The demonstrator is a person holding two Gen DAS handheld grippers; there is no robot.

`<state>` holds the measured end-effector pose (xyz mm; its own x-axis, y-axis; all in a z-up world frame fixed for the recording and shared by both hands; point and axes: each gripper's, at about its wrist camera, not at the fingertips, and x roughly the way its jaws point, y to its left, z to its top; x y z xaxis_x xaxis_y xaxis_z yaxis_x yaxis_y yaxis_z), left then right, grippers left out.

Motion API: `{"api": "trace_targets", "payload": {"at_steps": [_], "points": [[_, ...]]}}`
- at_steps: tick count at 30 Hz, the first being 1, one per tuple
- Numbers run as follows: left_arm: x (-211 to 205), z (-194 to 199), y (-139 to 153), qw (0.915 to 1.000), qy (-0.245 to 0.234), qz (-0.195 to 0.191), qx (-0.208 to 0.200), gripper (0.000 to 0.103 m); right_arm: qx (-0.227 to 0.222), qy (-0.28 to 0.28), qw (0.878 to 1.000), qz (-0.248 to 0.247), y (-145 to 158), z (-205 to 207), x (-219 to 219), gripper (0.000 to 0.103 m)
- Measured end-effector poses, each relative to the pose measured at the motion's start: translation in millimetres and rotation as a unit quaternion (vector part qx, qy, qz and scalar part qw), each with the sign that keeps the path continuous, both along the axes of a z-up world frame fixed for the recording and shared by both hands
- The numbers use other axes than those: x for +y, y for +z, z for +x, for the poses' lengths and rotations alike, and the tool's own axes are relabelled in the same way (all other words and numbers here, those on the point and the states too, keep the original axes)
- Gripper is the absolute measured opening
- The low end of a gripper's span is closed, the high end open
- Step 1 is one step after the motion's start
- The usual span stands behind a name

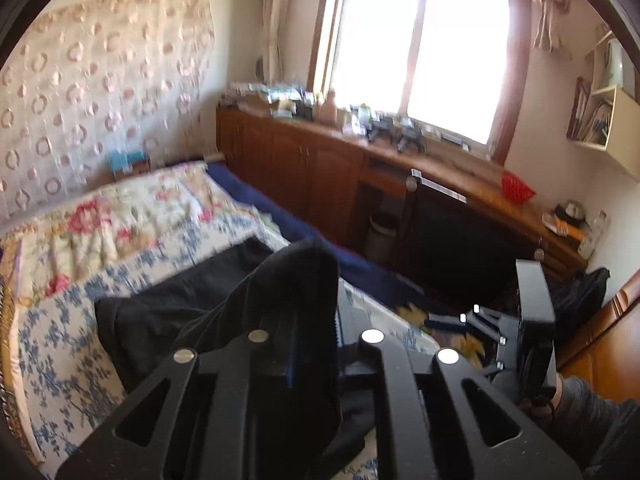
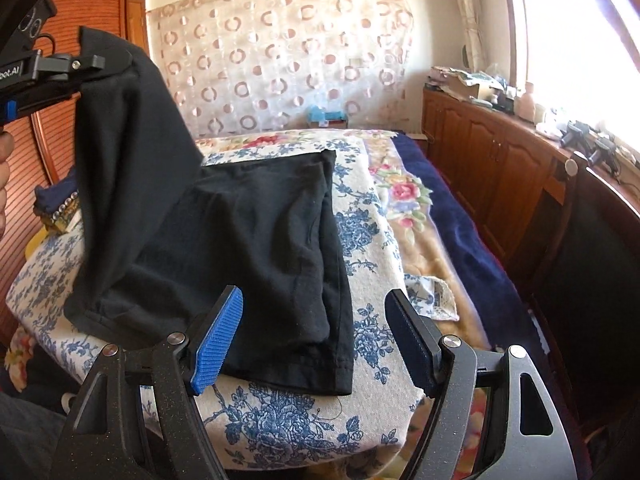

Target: Fold small clothes

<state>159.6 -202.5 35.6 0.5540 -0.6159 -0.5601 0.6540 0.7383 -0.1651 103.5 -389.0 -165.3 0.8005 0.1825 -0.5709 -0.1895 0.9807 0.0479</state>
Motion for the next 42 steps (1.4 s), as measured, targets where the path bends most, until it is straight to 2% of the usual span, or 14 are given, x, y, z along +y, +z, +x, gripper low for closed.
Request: {"api": "trace_targets", "payload": {"at_steps": [1, 3, 4, 10, 14, 24, 33, 42], "points": [[-1, 1, -2, 1.0000, -0.004, 0.005, 0.001, 0.031, 0.001, 0.000, 1.000, 0.000, -1, 0, 0, 0.075], [0, -2, -8, 0.9998, -0.005, 0.018, 0.001, 0.048, 0.001, -0.002, 1.000, 0.000, -1, 0, -2, 0.075], [-1, -6, -11, 0.9997, -0.006, 0.022, 0.002, 0.048, 0.001, -0.002, 1.000, 0.001, -1, 0, -2, 0.075], [27, -16, -21, 0.9989, 0.033, 0.032, -0.009, 0.050, -0.004, -0.004, 1.000, -0.001, 4, 2, 0, 0.075], [61, -20, -31, 0.9973, 0.067, 0.031, -0.009, 0.050, -0.009, 0.003, 1.000, -0.011, 10, 7, 7, 0.075], [141, -40, -58, 0.9869, 0.157, 0.035, -0.003, 0.050, -0.031, 0.035, 0.999, -0.025, 34, 17, 39, 0.075], [184, -53, -65, 0.9803, 0.195, 0.027, -0.004, 0.050, -0.031, 0.094, 0.995, -0.035, 40, 44, 97, 0.075], [200, -56, -71, 0.9776, 0.209, 0.027, -0.001, 0.050, -0.010, 0.142, 0.989, -0.038, 36, 69, 145, 0.075]]}}
